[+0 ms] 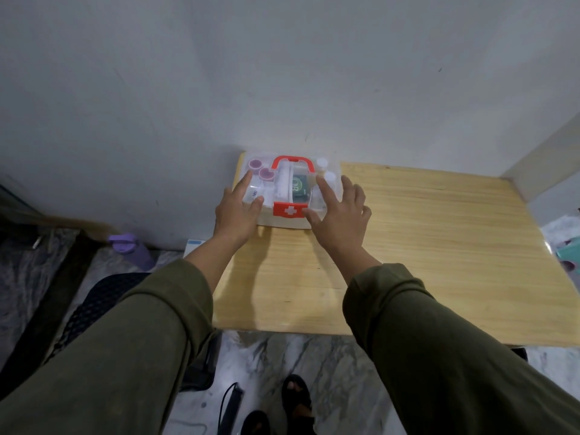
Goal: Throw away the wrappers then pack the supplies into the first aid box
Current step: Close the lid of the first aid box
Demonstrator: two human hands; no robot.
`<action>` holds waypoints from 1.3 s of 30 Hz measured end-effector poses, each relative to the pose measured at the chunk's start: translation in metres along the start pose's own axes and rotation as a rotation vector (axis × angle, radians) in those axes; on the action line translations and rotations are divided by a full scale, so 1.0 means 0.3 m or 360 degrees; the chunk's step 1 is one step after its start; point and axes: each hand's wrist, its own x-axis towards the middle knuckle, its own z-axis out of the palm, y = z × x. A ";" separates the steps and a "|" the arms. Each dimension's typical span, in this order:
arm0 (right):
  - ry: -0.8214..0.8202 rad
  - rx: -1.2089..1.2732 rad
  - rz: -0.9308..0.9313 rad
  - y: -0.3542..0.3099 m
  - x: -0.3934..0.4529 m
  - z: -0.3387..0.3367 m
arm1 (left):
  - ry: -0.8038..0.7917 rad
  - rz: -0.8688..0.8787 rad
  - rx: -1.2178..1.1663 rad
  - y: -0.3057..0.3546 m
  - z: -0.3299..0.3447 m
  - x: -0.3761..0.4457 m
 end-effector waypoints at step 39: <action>-0.0258 0.0316 -0.0034 0.018 0.134 0.027 | -0.0117 0.0072 -0.0037 0.023 -0.003 0.087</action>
